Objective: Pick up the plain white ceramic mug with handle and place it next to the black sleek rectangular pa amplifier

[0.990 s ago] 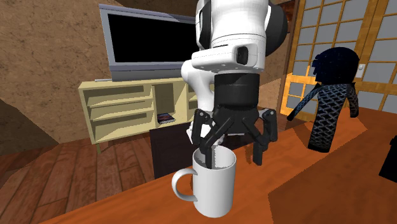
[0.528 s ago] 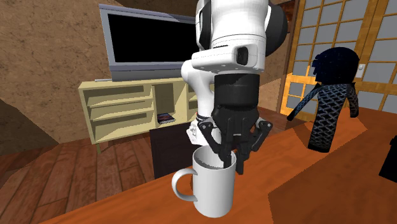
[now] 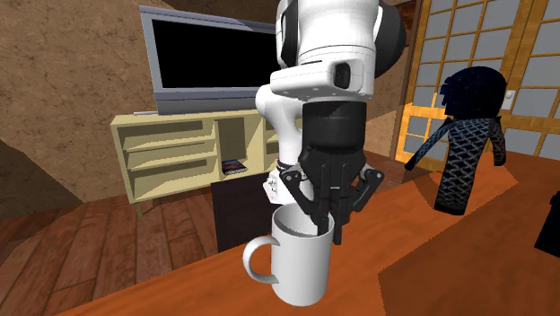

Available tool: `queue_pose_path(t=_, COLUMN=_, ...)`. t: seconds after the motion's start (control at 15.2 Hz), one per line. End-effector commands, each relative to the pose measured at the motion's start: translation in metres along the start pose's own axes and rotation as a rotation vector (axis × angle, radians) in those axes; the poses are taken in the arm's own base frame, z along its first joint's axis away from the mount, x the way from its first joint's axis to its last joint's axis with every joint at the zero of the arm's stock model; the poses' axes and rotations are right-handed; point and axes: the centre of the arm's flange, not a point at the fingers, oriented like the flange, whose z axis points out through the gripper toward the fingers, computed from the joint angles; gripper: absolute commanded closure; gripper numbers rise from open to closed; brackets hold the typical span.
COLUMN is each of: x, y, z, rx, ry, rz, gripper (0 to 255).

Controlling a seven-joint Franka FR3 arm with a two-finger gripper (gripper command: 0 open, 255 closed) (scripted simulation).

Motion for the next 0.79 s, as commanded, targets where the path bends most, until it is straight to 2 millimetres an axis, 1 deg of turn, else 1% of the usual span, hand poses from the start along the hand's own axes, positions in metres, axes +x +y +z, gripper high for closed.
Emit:
queue_pose_path(t=0.0, x=0.002, y=0.000, z=-0.008, rx=0.000, ry=0.000, rz=0.000, gripper=255)
queue_pose_path(t=0.73, x=0.013, y=0.002, z=-0.064, rx=0.000, ry=0.000, rz=0.000, gripper=255)
